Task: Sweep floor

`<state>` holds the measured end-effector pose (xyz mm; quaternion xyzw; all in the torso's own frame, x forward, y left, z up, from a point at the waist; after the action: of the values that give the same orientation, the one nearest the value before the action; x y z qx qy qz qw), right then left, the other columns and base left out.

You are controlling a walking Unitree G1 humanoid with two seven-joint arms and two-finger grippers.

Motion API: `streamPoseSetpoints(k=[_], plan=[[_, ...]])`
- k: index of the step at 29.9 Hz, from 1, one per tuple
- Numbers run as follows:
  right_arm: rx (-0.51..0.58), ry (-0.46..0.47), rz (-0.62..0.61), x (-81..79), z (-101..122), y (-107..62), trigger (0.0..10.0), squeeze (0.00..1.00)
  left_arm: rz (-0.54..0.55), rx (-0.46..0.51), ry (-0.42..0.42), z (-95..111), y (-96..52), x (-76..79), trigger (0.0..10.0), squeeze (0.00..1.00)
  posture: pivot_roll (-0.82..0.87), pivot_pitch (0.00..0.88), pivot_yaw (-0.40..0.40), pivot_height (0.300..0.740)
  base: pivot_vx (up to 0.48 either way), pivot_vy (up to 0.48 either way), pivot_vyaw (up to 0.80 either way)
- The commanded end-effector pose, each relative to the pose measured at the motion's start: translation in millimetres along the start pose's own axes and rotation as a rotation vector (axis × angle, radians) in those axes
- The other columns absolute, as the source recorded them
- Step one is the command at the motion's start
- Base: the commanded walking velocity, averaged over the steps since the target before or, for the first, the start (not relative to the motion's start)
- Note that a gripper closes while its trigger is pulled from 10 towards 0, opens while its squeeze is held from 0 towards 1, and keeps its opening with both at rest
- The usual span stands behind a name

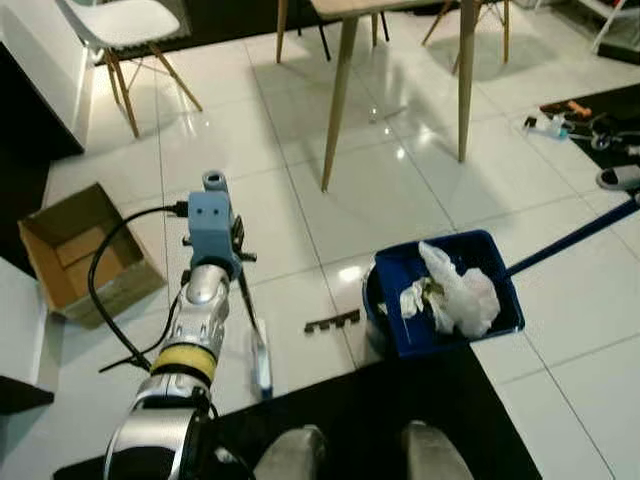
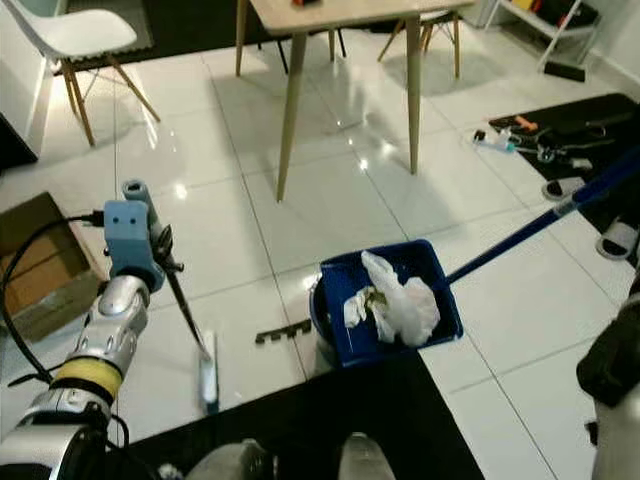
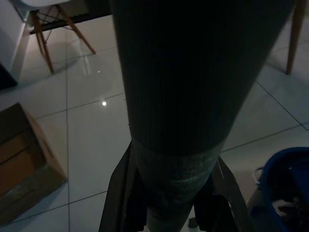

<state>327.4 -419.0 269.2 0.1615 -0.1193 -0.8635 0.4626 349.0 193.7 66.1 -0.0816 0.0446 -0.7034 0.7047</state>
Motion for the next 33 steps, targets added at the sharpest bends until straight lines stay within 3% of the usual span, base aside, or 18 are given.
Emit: streamPoseSetpoints(k=[1, 13, 33], plan=[[0.037, 0.041, -0.029, 3.6, 7, 1.0, 10.0, 0.00, -0.028, 0.032, 0.020, 7, 1.6, 6.0, 10.0, 0.00, -0.02, 0.025, 0.040, 0.740, 0.000, -0.289, 0.00], [0.046, 0.044, -0.038, 5.3, 7, -0.8, 10.0, 0.00, -0.044, 0.030, 0.028, 7, 2.0, 7.3, 10.0, 0.00, -0.02, 0.013, 0.046, 0.740, 0.000, -0.463, 0.00], [-0.002, 0.075, -0.011, -10.1, -8, -3.5, 10.0, 0.00, -0.041, 0.016, 0.018, 12, 7.5, 13.3, 10.0, 0.00, -0.01, 0.042, 0.053, 0.740, 0.000, -0.480, 0.00]])
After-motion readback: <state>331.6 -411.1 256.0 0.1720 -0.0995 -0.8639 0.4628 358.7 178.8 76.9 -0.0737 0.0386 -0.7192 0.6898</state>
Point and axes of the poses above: a point about 5 cm out from each wrist's last joint towards the gripper, its own y axis pointing out of the wrist towards the gripper, its own z axis along the axis of the wrist's last joint, x = y × z, the point moved 2 cm from there along y, pointing out of the wrist towards the gripper, and after that the axes turned 8 degrees about -y, right-handed, at the moved point
